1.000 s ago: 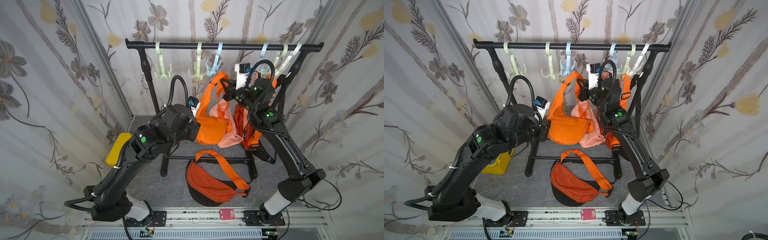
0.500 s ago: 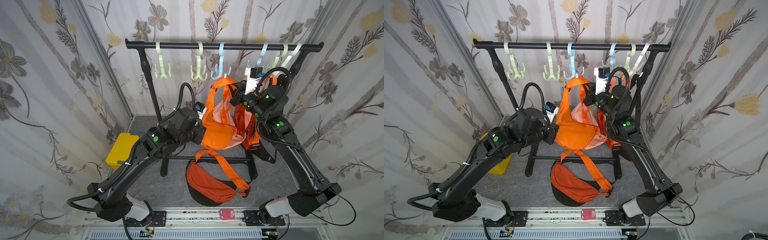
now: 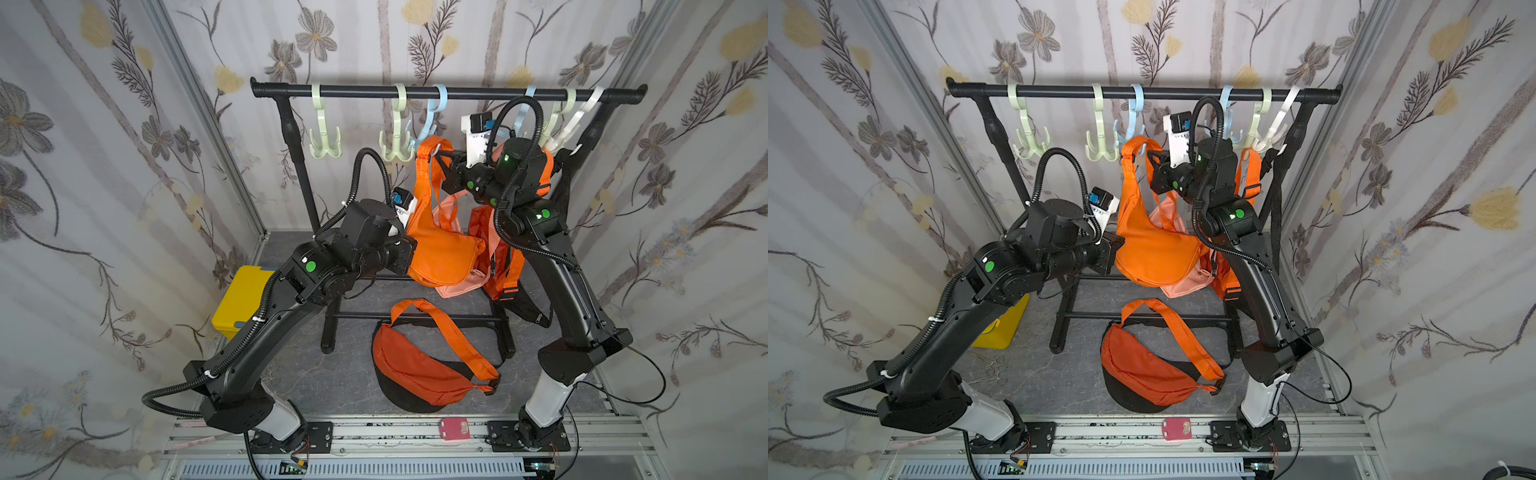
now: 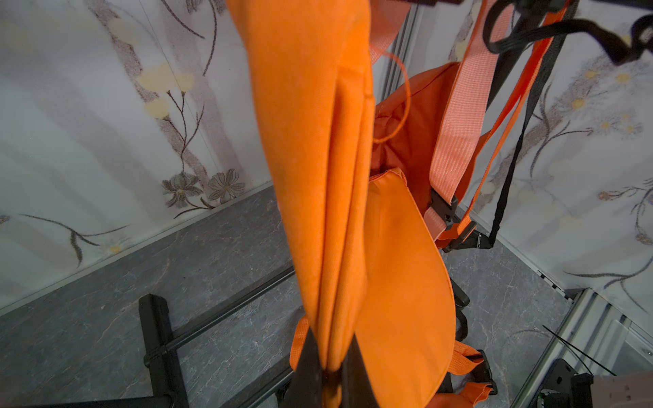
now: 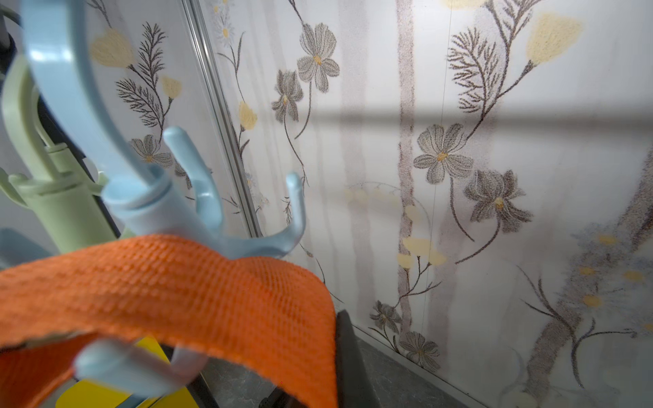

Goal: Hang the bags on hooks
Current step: Hang the bag on the hook.

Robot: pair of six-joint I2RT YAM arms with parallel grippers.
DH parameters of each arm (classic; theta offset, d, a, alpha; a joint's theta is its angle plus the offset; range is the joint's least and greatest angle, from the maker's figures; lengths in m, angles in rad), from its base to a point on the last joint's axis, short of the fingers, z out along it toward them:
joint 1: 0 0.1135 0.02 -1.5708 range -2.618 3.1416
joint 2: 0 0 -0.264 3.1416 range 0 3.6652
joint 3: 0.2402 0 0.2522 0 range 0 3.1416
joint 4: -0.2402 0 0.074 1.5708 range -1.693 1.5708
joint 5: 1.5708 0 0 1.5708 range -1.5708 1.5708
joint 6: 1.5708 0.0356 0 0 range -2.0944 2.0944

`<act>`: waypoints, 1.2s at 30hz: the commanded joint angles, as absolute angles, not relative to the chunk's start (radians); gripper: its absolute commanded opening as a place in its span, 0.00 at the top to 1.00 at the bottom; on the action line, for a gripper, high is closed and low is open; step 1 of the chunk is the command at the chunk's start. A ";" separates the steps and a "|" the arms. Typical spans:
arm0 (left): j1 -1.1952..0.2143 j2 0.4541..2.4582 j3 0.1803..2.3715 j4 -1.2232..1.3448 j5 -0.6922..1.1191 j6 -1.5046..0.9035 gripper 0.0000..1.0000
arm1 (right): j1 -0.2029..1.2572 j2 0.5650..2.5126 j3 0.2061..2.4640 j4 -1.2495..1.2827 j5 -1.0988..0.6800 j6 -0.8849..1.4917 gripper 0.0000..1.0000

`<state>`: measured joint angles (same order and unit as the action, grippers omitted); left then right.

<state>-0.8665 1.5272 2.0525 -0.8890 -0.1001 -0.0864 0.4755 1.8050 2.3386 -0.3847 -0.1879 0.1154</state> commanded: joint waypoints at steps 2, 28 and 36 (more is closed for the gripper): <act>-0.865 1.540 2.083 -0.886 -0.075 -0.091 1.00 | 0.475 1.856 2.435 -0.396 -0.198 0.130 1.00; -0.828 1.580 1.892 -0.741 0.078 -0.121 1.00 | 0.442 1.394 1.782 -0.296 0.122 0.097 1.00; -0.828 1.621 1.926 -0.695 0.093 -0.138 0.76 | 0.381 1.196 1.569 -0.230 0.216 0.088 0.95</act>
